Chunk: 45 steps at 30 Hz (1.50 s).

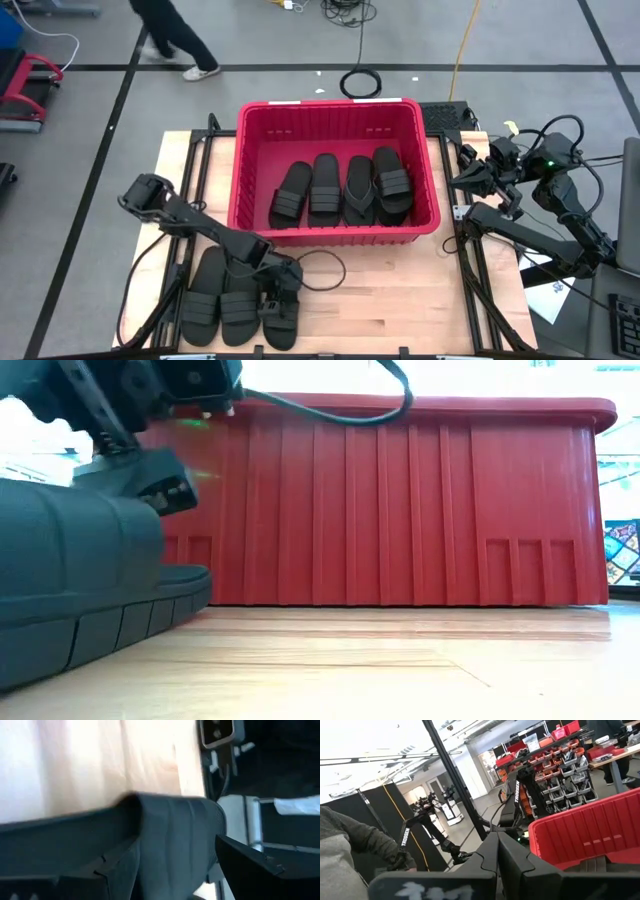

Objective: Pick and place slides into bin
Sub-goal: Put the black slide into the red bin

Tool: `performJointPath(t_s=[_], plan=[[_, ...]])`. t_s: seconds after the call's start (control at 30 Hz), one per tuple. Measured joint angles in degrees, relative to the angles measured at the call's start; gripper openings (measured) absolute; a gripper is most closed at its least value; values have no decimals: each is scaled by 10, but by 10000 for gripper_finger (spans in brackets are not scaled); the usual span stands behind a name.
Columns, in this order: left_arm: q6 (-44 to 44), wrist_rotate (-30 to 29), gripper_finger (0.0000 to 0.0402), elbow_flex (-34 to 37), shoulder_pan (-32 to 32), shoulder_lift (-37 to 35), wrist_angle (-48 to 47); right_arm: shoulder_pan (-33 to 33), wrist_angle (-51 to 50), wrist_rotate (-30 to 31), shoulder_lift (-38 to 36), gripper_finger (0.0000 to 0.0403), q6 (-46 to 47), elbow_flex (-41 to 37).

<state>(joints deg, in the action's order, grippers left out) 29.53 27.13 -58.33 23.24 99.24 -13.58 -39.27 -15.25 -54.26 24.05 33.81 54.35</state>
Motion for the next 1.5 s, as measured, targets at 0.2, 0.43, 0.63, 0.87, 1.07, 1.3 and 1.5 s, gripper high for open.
performJointPath(t_s=[0.2,0.43,0.63,0.87,1.07,1.3,1.5], plan=[[-21,-48,269,0,-22,-61,-40,0,0,0,0,0,-1,0],[-57,5,269,0,-9,-55,-82,0,0,-1,0,0,-4,0],[-56,13,269,1,14,-19,-67,0,0,-16,0,0,-4,0],[-51,42,269,1,12,3,-54,0,0,-18,0,0,-1,0],[-33,45,268,1,12,20,9,0,0,-16,0,0,0,0],[6,62,265,1,15,35,70,0,0,-16,0,0,0,0],[-6,62,179,1,16,36,64,0,0,-30,0,0,-1,0]])
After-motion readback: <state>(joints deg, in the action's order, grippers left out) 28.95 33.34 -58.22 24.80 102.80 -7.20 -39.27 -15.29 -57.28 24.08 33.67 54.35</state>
